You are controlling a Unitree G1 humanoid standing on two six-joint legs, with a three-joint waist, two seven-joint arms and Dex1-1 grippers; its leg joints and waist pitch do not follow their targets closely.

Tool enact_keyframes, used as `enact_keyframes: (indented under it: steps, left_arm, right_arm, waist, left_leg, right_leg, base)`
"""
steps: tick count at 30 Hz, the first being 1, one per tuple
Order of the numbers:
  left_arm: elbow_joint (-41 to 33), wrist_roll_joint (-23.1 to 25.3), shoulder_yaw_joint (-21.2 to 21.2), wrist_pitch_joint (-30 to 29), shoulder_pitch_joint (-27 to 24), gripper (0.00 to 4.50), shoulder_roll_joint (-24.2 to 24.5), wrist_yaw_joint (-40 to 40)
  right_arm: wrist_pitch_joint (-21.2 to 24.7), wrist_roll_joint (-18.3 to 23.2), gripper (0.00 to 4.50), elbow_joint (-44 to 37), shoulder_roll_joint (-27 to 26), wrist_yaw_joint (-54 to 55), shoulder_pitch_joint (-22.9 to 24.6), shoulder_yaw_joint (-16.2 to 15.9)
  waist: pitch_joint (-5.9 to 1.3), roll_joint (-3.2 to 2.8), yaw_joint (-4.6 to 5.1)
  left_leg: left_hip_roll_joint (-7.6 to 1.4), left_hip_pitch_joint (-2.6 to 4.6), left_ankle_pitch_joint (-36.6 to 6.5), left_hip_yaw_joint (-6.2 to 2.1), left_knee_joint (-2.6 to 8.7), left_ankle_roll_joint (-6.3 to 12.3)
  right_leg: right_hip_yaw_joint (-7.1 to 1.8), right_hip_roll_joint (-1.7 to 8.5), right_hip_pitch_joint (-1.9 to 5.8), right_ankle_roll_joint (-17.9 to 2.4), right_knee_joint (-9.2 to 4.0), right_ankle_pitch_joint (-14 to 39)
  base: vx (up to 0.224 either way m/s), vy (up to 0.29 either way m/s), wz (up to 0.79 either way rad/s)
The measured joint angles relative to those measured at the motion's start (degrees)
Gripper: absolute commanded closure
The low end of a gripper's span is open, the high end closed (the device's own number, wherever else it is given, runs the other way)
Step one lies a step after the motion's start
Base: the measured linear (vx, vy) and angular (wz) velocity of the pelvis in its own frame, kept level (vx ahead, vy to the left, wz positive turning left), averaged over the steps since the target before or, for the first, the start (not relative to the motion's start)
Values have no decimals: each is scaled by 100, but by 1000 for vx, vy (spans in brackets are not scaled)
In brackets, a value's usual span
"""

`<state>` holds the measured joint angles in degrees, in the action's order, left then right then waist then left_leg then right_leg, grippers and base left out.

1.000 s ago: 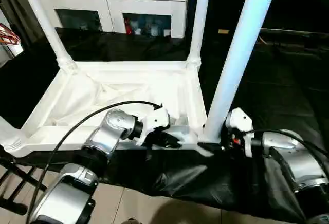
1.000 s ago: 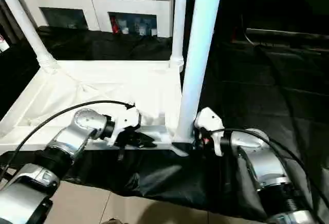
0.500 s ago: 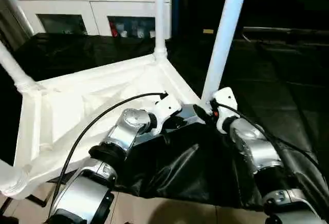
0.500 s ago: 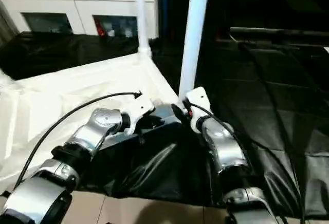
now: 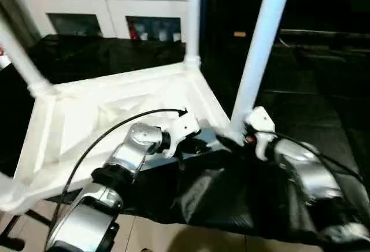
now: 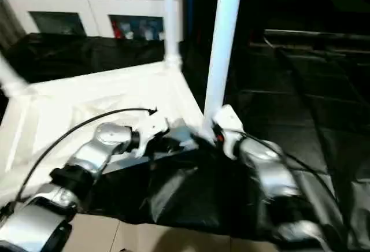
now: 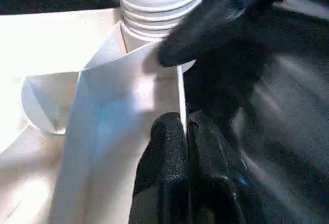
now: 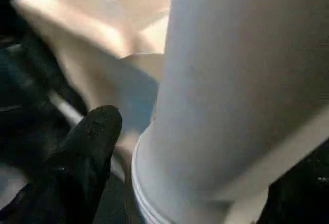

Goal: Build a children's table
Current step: Rotate leg to tighten

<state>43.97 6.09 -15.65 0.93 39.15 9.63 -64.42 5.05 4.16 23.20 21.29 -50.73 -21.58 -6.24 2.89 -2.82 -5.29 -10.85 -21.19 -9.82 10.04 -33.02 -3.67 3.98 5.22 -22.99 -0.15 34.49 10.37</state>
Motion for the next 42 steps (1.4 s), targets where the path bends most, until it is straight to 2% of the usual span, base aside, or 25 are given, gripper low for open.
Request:
enact_keyframes:
  steps: [4, 6, 8, 10, 17, 21, 25, 27, 30, 37, 40, 41, 42]
  left_arm:
    - [-36, -66, -35, 46, -31, 450, 94, -393]
    - [-47, -94, -54, 66, -31, 450, 136, -548]
    - [-47, -116, -71, 78, -31, 450, 166, -636]
    - [-48, -146, -98, 84, -31, 450, 195, -711]
    - [-60, -188, -106, 94, -34, 450, 269, -957]
    - [-60, -181, -109, 94, -44, 450, 270, -949]
    - [-18, -111, -49, 71, -43, 450, 231, -488]
    - [94, 5, 70, 16, -1, 450, 107, 67]
    - [217, 135, 119, -121, 110, 450, -113, 631]
    - [324, 287, 182, -347, 247, 450, -438, 1625]
    - [321, 288, 195, -356, 252, 450, -463, 1688]
    - [321, 288, 197, -356, 252, 450, -464, 1687]
    - [317, 288, 196, -355, 252, 450, -465, 1675]
  right_arm:
    - [202, 216, 59, -348, 368, -710, 168, -96]
    - [322, 297, 91, -469, 485, -971, 196, -122]
    - [375, 310, 91, -508, 531, -1068, 200, -129]
    - [435, 352, 117, -531, 566, -1164, 201, -131]
    - [637, 429, 165, -780, 642, -1299, 302, -158]
    - [690, 425, 175, -835, 605, -1258, 350, -143]
    - [663, 288, 178, -671, 239, -588, 315, -2]
    - [629, 106, 179, -317, -208, 283, 102, 137]
    - [580, -50, 180, 73, -609, 1229, -144, 290]
    - [431, -337, 180, 858, -1292, 2872, -725, 482]
    - [307, -363, 180, 978, -1372, 2956, -776, 568]
    - [309, -319, 124, 987, -1382, 2931, -779, 598]
    - [328, -242, 110, 1003, -1380, 2870, -783, 645]
  waist:
    - [1, 2, -51]
    - [1, 1, -73]
    - [1, 1, -91]
    - [1, 1, -110]
    - [1, 1, -138]
    - [0, 0, -141]
    - [-2, 4, -106]
    - [-1, 5, -29]
    - [-1, 4, 63]
    - [-8, -7, 140]
    - [-13, -17, 142]
    - [-14, -17, 140]
    - [-13, -18, 139]
  left_leg:
    - [-1, -3, 0, 2, -10, 0]
    - [-2, -5, 0, 3, -11, 0]
    - [-3, -5, 0, 2, -11, 0]
    - [-4, -6, 0, 2, -10, 0]
    - [-4, -14, 0, 2, -11, 0]
    - [-4, -11, 0, 2, -12, 0]
    - [-5, 2, 1, 2, -16, -1]
    - [-4, 9, 3, 2, -18, -4]
    - [-1, 7, 3, 2, -23, -4]
    - [1, 1, 1, 2, 0, -5]
    - [3, -2, -3, 3, 11, 1]
    - [2, -2, -3, 3, 12, 2]
    - [2, -3, -3, 3, 12, 2]
  right_leg:
    - [-3, 0, 6, 0, -1, 0]
    - [-3, 0, 5, 0, -1, 0]
    - [-2, 0, 4, 0, 0, 0]
    - [-1, 0, 3, 0, 0, 0]
    - [-1, 0, -2, 0, -1, 0]
    - [-1, 0, 0, 0, 0, 0]
    - [-2, 0, 8, -2, 8, -2]
    - [-3, 0, 10, 4, 6, 2]
    - [-6, 0, 8, 19, -4, 10]
    - [-4, 0, -2, -8, -7, -11]
    - [-2, 0, -4, 1, -12, -3]
    - [-1, 0, -4, 1, -12, -3]
    - [-1, 0, -4, 1, -13, -3]
  base:
    - [0, 0, 0]
    - [0, 0, 0]
    - [0, 0, 0]
    - [0, 0, 0]
    - [0, 0, 0]
    - [0, 0, 0]
    - [0, 0, 0]
    - [0, 0, 0]
    - [0, 0, 0]
    - [0, 0, 0]
    - [0, 0, 0]
    - [0, 0, 0]
    - [0, 0, 0]
